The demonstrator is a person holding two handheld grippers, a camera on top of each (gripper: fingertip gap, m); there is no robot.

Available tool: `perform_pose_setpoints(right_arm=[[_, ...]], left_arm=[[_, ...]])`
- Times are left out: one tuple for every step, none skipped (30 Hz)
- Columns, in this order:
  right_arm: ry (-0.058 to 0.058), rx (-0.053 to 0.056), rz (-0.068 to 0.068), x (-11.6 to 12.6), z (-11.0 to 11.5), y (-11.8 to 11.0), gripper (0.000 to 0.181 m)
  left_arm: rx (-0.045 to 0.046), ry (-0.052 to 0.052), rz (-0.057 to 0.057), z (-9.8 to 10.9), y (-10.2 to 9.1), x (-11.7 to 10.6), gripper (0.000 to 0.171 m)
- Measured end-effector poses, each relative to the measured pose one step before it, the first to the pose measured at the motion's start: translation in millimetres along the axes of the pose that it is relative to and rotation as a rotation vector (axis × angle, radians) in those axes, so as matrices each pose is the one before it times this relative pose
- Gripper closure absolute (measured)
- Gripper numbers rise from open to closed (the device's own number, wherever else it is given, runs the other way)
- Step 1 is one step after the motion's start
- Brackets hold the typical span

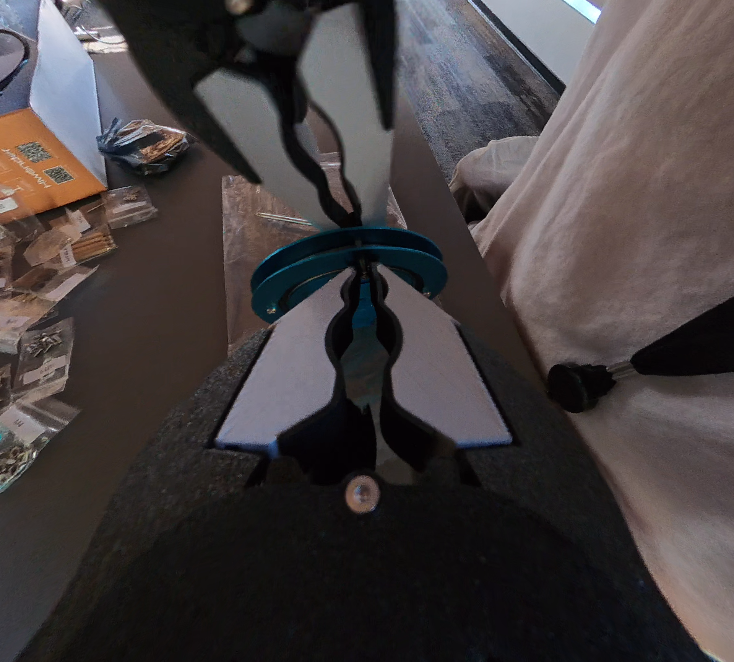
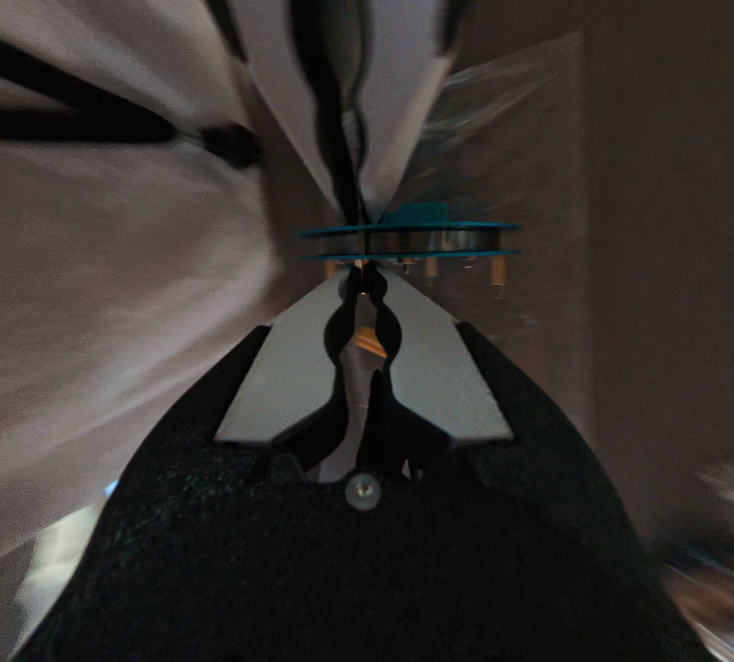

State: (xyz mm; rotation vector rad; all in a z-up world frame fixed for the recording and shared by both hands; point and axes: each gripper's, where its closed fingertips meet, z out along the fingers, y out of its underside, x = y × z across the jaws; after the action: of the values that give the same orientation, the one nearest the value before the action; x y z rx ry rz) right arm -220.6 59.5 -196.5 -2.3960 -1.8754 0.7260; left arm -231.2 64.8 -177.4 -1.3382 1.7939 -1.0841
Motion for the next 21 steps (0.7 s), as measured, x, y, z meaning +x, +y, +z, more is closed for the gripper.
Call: perform_pose_setpoints(right_arm=[[-0.1791, 0.0503, 0.1561, -4.92, -0.64, -1.29, 0.179], [-0.2125, 0.0558, 0.2201, -5.15, -1.35, -2.42, 0.179], [-0.2171, 0.0427, 0.1746, -6.53, -0.88, -1.93, 0.179], [-0.1620, 0.0214, 0.0797, -4.14, 0.63, -0.25, 0.178], [-0.0849, 0.0168, 0.0388, -1.83, 0.47, 0.10, 0.177], [0.0103, -0.0003, -0.0232, 0.05, 1.29, 1.49, 0.176], [0.1006, -0.0246, -0.1101, 2.56, 1.87, 2.61, 0.177], [0.1646, -0.0248, -0.1520, 5.53, -0.26, 0.43, 0.176], [0.1850, -0.0239, -0.1466, 6.92, -2.65, -1.27, 0.176], [0.1729, -0.0230, -0.1300, 6.11, -2.89, -1.84, 0.176], [0.1472, -0.0262, -0.1212, 4.99, -1.23, -0.81, 0.176], [0.1134, -0.0314, -0.1096, 4.49, 0.56, 0.93, 0.177], [0.0486, -0.0276, -0.0653, 0.18, 0.70, 0.10, 0.177], [-0.0152, -0.0217, -0.0011, -2.41, 0.57, 0.50, 0.177], [-0.0843, -0.0091, 0.0688, -4.73, 0.21, 0.73, 0.178], [-0.1485, 0.0146, 0.1239, -5.99, -0.35, 0.11, 0.179], [-0.1729, 0.0424, 0.1731, -3.91, -0.90, -1.04, 0.178], [-0.2115, 0.0511, 0.2151, -5.53, -1.69, -2.30, 0.178], [-0.2096, 0.0395, 0.1567, -6.75, -0.51, -2.09, 0.179], [-0.1402, 0.0111, 0.0777, -2.93, 1.41, 0.82, 0.176], [-0.0472, 0.0066, 0.0109, -0.95, 0.70, 0.79, 0.174]], left_arm=[[0.00152, -0.0048, 0.0047, 0.74, -0.23, 0.29, 0.169], [0.00057, -0.0138, 0.0037, -0.35, -0.22, -2.43, 0.169], [-0.00023, -0.0076, -0.0032, -0.35, 0.15, -2.51, 0.170], [0.00150, 0.0043, -0.0071, -0.23, 0.14, -0.63, 0.170], [0.00242, -0.0011, 0.0005, -0.44, -0.03, -0.43, 0.169], [-0.00058, 0.0057, 0.0007, -0.04, 0.07, 1.16, 0.169], [-0.00084, 0.0118, -0.0009, 0.57, 0.00, 2.49, 0.168], [0.00114, 0.0033, 0.0000, 0.46, -0.14, 0.90, 0.169], [0.00045, -0.0032, -0.0037, -0.09, 0.12, -0.86, 0.168], [-0.00191, -0.0038, -0.0046, -0.68, 0.46, -1.92, 0.168], [-0.00170, -0.0034, -0.0033, -0.81, 0.50, -1.81, 0.168], [0.00110, 0.0021, -0.0010, -0.25, 0.13, -0.04, 0.169], [-0.00019, 0.0066, 0.0038, -0.14, 0.19, 1.53, 0.168], [-0.00125, 0.0096, 0.0070, 0.13, 0.04, 2.54, 0.168], [-0.00022, 0.0067, 0.0097, 0.86, -0.45, 2.98, 0.169], [0.00116, -0.0009, 0.0107, 1.36, -0.65, 2.27, 0.169], [-0.00063, -0.0106, 0.0085, 0.70, -0.36, -0.26, 0.168], [-0.00158, -0.0170, 0.0066, -0.14, -0.23, -2.91, 0.169], [-0.00227, -0.0050, -0.0016, -0.32, 0.49, -2.08, 0.170], [0.00322, 0.0058, -0.0042, -0.38, -0.08, 0.05, 0.170], [0.00152, -0.0022, 0.0024, 0.11, -0.14, 0.16, 0.169]])
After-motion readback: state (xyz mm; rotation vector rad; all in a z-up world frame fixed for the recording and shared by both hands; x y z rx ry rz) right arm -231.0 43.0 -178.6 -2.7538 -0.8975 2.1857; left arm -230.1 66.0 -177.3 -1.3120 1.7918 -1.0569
